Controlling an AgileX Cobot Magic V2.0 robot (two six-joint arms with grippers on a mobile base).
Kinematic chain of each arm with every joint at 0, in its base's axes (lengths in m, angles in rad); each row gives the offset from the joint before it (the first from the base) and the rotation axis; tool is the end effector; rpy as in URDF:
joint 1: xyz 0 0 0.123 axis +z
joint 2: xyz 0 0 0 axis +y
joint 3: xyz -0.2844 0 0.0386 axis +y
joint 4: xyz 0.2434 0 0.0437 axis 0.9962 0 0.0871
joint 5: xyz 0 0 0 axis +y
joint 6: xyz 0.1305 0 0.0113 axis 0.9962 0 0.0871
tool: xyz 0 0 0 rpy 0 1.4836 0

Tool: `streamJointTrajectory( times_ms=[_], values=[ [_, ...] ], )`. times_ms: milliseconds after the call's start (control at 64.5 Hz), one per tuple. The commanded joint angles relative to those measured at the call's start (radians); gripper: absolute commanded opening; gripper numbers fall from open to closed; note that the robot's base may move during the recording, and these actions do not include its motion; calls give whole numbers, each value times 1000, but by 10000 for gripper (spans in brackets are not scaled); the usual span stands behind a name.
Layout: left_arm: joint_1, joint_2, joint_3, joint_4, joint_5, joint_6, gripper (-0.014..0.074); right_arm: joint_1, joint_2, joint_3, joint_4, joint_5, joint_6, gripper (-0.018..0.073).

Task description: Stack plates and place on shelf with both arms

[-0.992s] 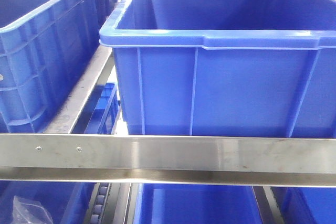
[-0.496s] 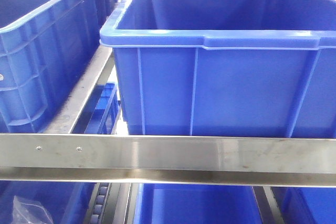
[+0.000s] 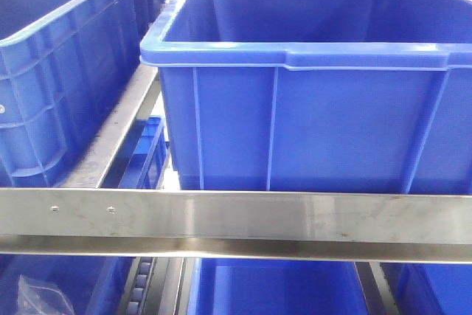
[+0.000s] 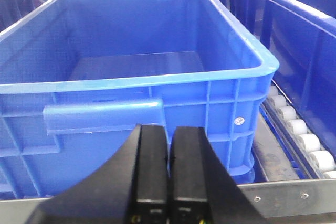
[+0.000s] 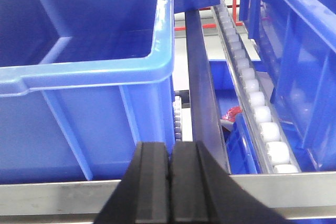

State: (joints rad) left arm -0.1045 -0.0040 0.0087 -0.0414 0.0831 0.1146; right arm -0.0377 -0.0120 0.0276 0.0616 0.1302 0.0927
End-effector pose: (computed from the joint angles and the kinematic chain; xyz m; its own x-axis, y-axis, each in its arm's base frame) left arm 0.0895 -0.0098 0.2028 0.0074 0.0729 -0.9973 0.1075 0.9915 0.0733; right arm 0.0899 -0.0023 0.1903 -0.0530 0.1553 -0.9864 0.0383 0.9874 0.1534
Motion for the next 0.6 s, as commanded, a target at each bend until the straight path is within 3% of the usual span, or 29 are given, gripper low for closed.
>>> streamJointTrajectory(
  times_ms=[0, 589],
  values=[
    [1, -23, 3, 1, -83, -3, 83, -5, -18, 1, -9, -91, -7, 57],
    [1, -23, 3, 1, -83, -3, 82, -5, -18, 1, -9, -91, -7, 57]
  ],
)
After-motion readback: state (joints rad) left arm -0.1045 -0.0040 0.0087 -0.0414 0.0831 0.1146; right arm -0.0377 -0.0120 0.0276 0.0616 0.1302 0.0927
